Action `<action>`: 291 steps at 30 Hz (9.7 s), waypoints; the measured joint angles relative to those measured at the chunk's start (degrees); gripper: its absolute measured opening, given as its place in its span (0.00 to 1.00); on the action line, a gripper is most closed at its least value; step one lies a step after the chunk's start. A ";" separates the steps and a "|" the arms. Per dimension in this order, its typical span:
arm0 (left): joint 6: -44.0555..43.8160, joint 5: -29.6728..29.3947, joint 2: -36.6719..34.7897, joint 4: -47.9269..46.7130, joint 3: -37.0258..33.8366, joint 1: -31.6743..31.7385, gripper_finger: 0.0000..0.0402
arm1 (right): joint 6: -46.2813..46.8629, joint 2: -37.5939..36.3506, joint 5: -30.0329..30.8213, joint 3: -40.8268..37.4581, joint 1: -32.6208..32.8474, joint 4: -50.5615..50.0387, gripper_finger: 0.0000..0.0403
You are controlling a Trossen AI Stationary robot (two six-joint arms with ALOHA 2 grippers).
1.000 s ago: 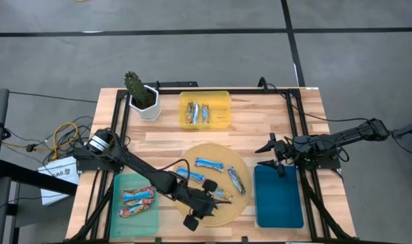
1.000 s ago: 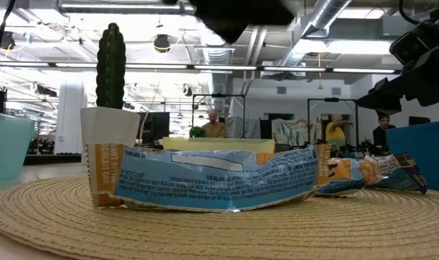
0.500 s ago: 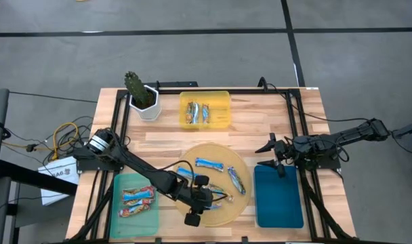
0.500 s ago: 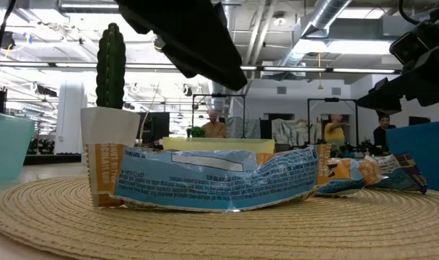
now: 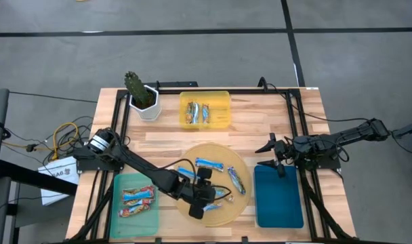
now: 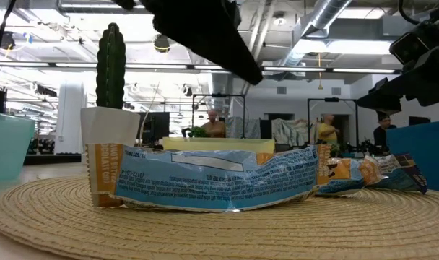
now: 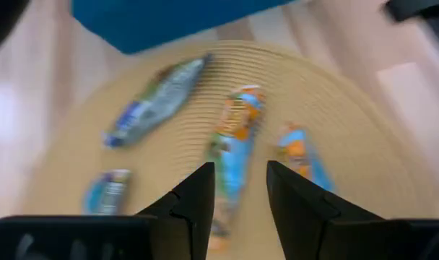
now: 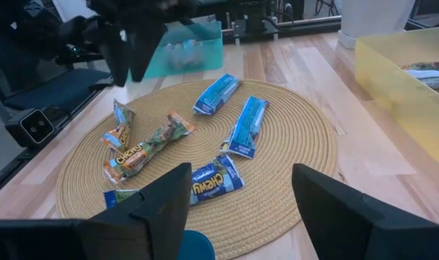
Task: Pick and place Granola Bars by type
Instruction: Put the yellow granola bar into the yellow bin
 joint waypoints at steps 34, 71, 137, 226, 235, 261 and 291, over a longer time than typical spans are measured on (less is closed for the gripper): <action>2.99 1.77 16.99 -21.80 24.53 2.85 0.39 | 0.00 0.33 0.00 0.00 0.00 0.07 0.58; 15.34 8.26 22.34 -19.43 24.62 4.12 0.23 | 0.01 0.76 0.00 0.01 0.00 -0.03 0.58; 7.32 7.60 22.25 -8.56 55.65 15.20 0.10 | -0.01 0.76 0.00 0.01 -0.02 -0.03 0.58; -19.44 6.67 2.74 2.54 9.87 46.11 0.10 | 0.00 0.74 0.00 0.01 -0.02 -0.03 0.58; -36.31 6.65 -1.64 5.17 0.66 48.04 0.10 | 0.01 0.74 0.00 0.00 -0.02 -0.03 0.58; -54.66 8.03 -1.08 1.57 -2.07 50.78 0.10 | -0.01 0.76 0.00 -0.01 -0.02 -0.03 0.58; -55.15 9.68 -1.03 -1.92 -2.92 53.70 0.28 | -0.01 0.76 0.00 0.00 -0.02 -0.04 0.58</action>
